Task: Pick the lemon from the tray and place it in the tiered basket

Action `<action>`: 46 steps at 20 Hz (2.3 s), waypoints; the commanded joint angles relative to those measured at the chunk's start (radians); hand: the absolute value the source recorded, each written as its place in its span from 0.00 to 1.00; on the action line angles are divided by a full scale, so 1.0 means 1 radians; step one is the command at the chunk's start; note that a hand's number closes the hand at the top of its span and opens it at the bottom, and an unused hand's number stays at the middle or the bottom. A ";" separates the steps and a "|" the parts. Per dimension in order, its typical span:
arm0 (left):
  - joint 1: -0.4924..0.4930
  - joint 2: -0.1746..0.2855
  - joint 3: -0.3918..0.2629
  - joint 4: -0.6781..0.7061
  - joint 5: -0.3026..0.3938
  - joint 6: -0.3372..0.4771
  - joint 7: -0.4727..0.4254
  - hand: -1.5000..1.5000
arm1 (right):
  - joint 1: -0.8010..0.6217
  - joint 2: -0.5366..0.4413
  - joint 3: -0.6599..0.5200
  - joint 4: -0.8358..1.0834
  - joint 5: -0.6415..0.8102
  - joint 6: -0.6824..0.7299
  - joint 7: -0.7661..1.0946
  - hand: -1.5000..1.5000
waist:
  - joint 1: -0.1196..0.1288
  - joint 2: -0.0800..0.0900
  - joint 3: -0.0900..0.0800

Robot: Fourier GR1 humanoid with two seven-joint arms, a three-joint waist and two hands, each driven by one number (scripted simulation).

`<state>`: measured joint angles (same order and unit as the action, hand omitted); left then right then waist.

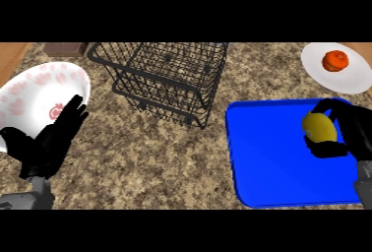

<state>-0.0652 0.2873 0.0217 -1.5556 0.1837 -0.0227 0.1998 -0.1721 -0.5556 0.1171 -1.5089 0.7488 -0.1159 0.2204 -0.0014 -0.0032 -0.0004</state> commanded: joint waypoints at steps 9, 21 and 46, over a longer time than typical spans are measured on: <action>-0.037 0.007 0.035 0.078 -0.027 -0.019 -0.045 0.50 | -0.139 0.056 -0.089 -0.433 -0.237 0.152 0.138 1.00 | -0.005 0.002 -0.001; -0.013 -0.055 -0.012 0.004 -0.062 -0.003 -0.001 0.50 | -0.642 0.298 0.110 -0.262 -0.120 0.298 0.493 1.00 | 0.013 0.003 -0.001; -0.011 -0.060 0.027 -0.028 -0.068 -0.043 0.039 0.50 | -0.852 0.555 0.154 0.418 0.041 -0.013 0.375 1.00 | 0.014 0.004 0.000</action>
<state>-0.0804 0.2280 0.0503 -1.5659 0.1190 -0.0627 0.2244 -1.0865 -0.0183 0.2040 -1.1514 0.7490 -0.0691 0.6369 0.0087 -0.0170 0.0053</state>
